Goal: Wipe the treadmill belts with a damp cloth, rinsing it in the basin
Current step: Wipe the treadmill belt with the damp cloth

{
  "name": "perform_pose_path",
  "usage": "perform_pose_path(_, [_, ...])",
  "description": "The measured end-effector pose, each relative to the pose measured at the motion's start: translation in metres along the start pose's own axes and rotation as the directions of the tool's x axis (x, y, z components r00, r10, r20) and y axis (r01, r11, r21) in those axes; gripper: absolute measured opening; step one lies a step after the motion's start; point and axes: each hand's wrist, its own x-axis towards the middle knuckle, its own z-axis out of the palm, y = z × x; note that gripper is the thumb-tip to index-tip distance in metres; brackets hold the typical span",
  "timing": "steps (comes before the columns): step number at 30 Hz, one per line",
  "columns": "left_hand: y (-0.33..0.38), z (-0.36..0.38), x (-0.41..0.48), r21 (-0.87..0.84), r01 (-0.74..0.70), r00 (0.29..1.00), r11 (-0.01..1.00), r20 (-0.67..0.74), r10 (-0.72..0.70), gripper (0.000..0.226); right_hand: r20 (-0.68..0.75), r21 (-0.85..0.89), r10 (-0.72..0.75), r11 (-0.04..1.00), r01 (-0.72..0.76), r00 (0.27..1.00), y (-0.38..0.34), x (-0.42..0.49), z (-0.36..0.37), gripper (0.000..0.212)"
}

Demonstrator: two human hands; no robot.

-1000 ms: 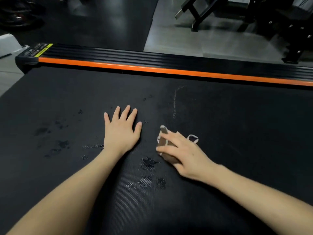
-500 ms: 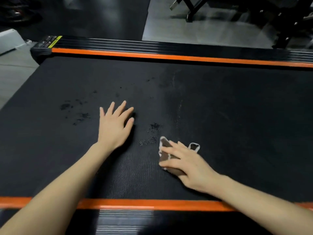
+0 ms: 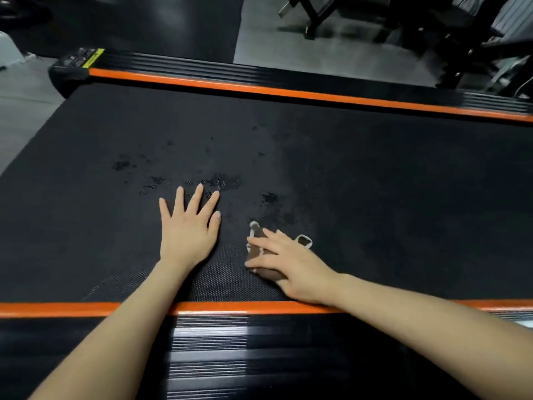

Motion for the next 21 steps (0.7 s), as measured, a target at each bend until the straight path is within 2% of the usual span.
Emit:
perform_pose_path(2, [0.001,0.0,-0.001,0.009,-0.003,1.0,1.0,-0.005,0.003,0.065,0.006,-0.036,0.023,0.999,-0.023,1.0,0.018,-0.011,-0.015,0.062])
perform_pose_path(4, [0.001,0.001,-0.001,0.019,-0.001,1.0,1.0,-0.008,0.001,0.057,-0.109,-0.06,0.189,0.979,-0.197,0.976,0.048,-0.011,-0.028,0.06])
perform_pose_path(5, [0.001,0.002,-0.001,0.023,0.002,1.0,1.0,-0.007,-0.002,0.053,-0.207,-0.051,0.294,0.949,-0.31,0.933,0.063,-0.006,-0.031,0.054])
perform_pose_path(6, [0.002,0.004,-0.001,0.022,0.005,1.0,1.0,-0.008,-0.005,0.052,-0.308,-0.019,0.413,0.898,-0.439,0.857,0.074,0.005,-0.033,0.047])
perform_pose_path(8, [0.003,0.003,-0.001,0.016,0.005,1.0,1.0,-0.013,-0.005,0.051,-0.428,0.116,0.608,0.771,-0.626,0.669,0.089,0.039,-0.03,0.031])
perform_pose_path(9, [0.003,0.003,-0.001,0.015,0.008,1.0,1.0,-0.014,-0.008,0.051,-0.464,0.137,0.633,0.742,-0.656,0.62,0.089,0.059,-0.026,0.027])
perform_pose_path(10, [0.003,0.003,0.0,0.02,0.01,1.0,1.0,-0.012,-0.01,0.051,-0.492,0.13,0.623,0.743,-0.657,0.608,0.085,0.075,-0.023,0.025])
perform_pose_path(11, [0.002,0.004,0.001,0.024,0.011,1.0,1.0,-0.011,-0.011,0.051,-0.503,0.118,0.583,0.778,-0.618,0.638,0.077,0.084,-0.02,0.024])
perform_pose_path(13, [0.001,0.005,0.001,0.027,0.008,1.0,1.0,-0.021,-0.008,0.051,-0.44,0.066,0.412,0.901,-0.429,0.798,0.053,0.075,-0.01,0.023])
perform_pose_path(15, [-0.001,0.005,0.001,0.021,0.004,0.999,1.0,-0.046,-0.003,0.055,-0.29,0.0,0.203,0.977,-0.213,0.935,0.028,0.043,0.002,0.03])
perform_pose_path(16, [-0.001,0.004,0.001,0.018,0.003,0.999,1.0,-0.051,-0.002,0.059,-0.212,0.001,0.115,0.993,-0.117,0.971,0.022,0.026,0.006,0.035])
perform_pose_path(18, [-0.002,0.004,-0.001,0.015,0.007,0.999,1.0,-0.046,-0.006,0.065,-0.151,-0.036,-0.032,0.999,0.027,0.988,0.031,0.014,0.001,0.042])
perform_pose_path(19, [-0.003,0.004,-0.002,0.019,0.007,0.999,1.0,-0.047,-0.006,0.066,-0.133,-0.078,-0.039,0.997,0.028,0.99,0.042,0.02,-0.005,0.044])
perform_pose_path(21, [-0.004,0.004,-0.002,0.024,0.004,0.999,1.0,-0.052,-0.003,0.067,-0.19,-0.106,0.089,0.988,-0.111,0.978,0.073,0.051,-0.021,0.045])
